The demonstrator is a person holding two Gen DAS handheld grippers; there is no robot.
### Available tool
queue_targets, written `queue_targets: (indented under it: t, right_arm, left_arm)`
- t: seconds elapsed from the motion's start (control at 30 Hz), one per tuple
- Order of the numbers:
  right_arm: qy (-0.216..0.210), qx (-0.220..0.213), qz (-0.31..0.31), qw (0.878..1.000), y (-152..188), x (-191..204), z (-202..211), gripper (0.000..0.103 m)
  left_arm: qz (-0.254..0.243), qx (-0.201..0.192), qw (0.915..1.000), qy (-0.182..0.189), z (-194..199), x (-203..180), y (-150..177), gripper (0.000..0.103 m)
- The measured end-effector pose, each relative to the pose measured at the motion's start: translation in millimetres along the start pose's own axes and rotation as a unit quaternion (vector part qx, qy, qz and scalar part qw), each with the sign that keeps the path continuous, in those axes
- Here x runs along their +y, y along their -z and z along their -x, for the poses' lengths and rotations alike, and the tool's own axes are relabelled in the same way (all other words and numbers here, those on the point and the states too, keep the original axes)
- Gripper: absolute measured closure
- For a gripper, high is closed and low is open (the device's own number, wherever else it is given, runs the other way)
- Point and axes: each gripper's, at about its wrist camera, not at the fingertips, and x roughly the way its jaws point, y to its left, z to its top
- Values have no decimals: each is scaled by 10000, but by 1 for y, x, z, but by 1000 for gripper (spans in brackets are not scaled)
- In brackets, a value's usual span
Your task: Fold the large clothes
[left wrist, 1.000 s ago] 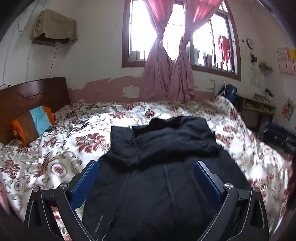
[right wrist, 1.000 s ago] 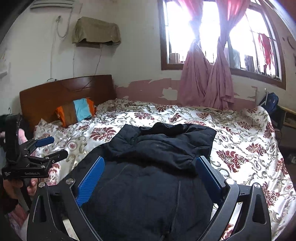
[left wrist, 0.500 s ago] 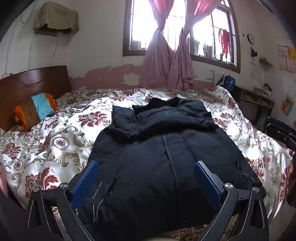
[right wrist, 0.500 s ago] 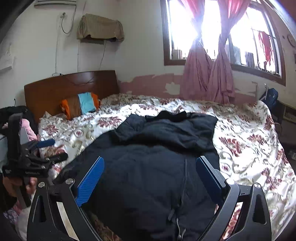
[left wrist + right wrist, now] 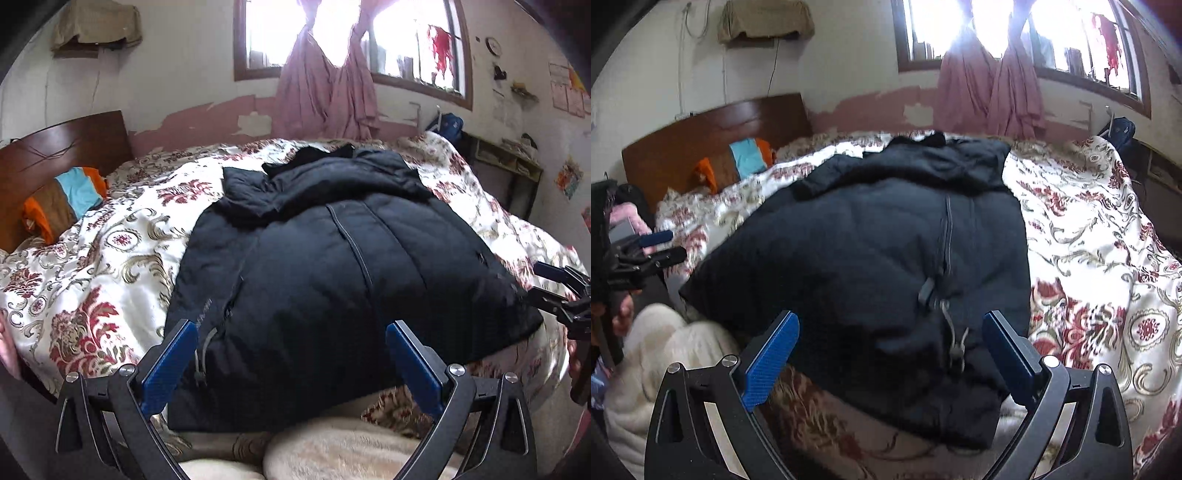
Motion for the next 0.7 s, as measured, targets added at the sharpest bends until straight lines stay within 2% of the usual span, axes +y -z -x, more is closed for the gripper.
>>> queue_targets:
  t: [0.23,0.33,0.43,0.53,0.7]
  right_arm:
    - [186,272,526,9981,16,18,-13,6]
    - [375,361,954,9941,23,31,-19,6]
    - [684,348,1401,9872,28,45,-23,6]
    - [816,368,1826,9791,34,59,-27,6]
    - [1208,315,2594,9577,49,82,-30,6]
  left_arm:
    - [-196,609,9979,118,-20,-11,29,1]
    - [-225,919,9954,168,-29,-14,35,1]
    - [-280,1191,9923,185,-38,-14,39,1]
    - [-398,1446,9887,62,-48,-15,43,1]
    - [-524,1719,9837,-80,-57,-13,55,1]
